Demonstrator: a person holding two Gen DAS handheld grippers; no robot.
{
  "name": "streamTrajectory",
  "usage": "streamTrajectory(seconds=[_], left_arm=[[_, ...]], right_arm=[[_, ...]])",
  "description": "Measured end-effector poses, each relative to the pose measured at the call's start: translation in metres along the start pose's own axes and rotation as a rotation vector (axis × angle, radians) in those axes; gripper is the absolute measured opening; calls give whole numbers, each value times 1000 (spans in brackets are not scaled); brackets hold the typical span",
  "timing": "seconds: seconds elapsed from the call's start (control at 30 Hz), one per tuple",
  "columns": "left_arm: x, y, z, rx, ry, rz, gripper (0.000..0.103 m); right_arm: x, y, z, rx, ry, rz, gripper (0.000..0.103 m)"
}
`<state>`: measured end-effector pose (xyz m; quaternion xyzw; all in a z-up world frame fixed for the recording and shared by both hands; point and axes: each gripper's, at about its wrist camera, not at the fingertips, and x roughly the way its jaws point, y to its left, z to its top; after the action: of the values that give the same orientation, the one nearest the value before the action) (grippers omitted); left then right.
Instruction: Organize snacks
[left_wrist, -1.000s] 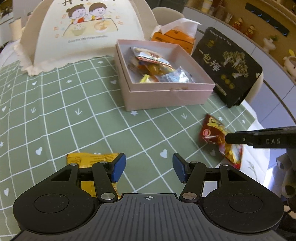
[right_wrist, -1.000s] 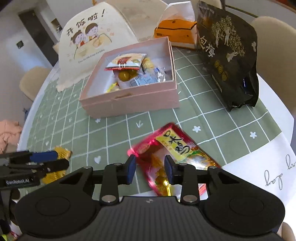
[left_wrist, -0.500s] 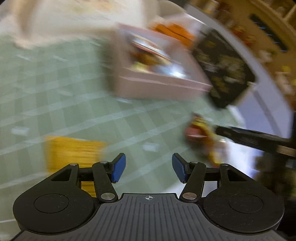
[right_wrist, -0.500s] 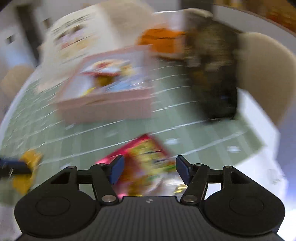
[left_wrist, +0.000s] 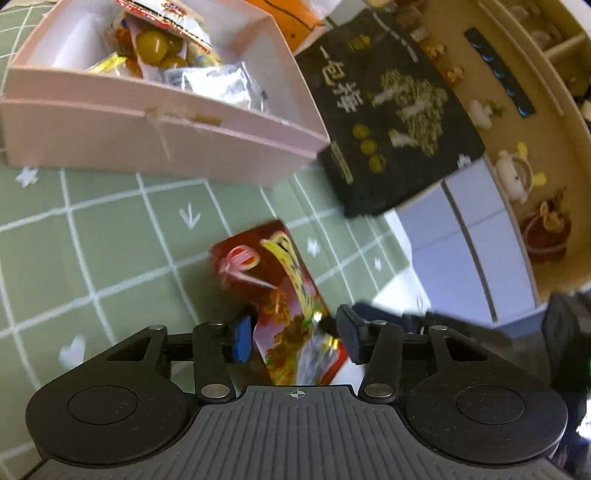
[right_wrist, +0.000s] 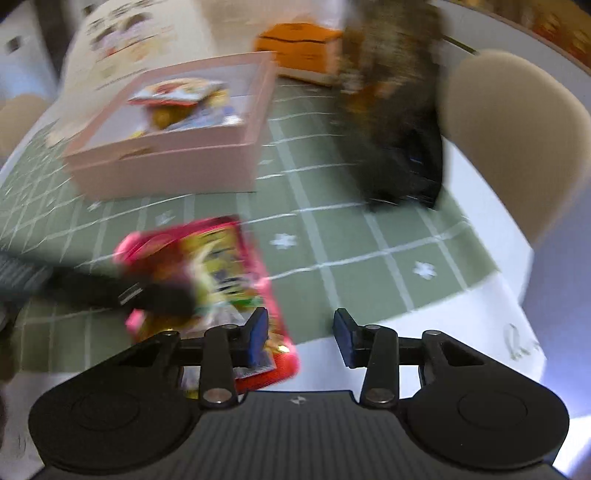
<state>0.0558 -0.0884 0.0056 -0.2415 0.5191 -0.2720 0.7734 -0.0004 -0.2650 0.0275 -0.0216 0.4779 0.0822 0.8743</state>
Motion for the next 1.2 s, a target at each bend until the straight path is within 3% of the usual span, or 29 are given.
streamTrajectory(seconds=[0.07, 0.27, 0.37, 0.43, 0.5, 0.57, 0.63, 0.77, 0.93, 1.07, 1.2], left_arm=[[2, 3, 7, -17, 11, 16, 36], [-9, -6, 17, 36, 27, 18, 37], [7, -10, 23, 73, 53, 63, 42], [14, -10, 26, 92, 43, 74, 35], [18, -10, 30, 92, 48, 71, 35], [18, -11, 30, 87, 48, 73, 34], [17, -12, 27, 77, 52, 63, 29], [8, -13, 18, 61, 68, 36, 27], [-2, -9, 15, 14, 77, 20, 26], [-4, -8, 16, 3, 83, 28, 26], [-8, -9, 14, -4, 72, 16, 26]], right_arm=[[2, 6, 3, -20, -2, 38, 40], [0, 9, 0, -29, -11, 162, 39], [0, 9, -2, -28, -20, 202, 40], [0, 8, -3, -22, -22, 205, 40], [-1, 5, -3, -4, -13, 192, 44], [-3, -1, -3, 31, -5, 168, 62], [-4, -9, -5, 79, 1, 151, 71], [-2, -15, -2, 166, 39, 184, 80], [0, -7, 7, 274, 108, 329, 82], [2, 3, 12, 313, 145, 333, 82], [5, 10, 13, 298, 147, 290, 89]])
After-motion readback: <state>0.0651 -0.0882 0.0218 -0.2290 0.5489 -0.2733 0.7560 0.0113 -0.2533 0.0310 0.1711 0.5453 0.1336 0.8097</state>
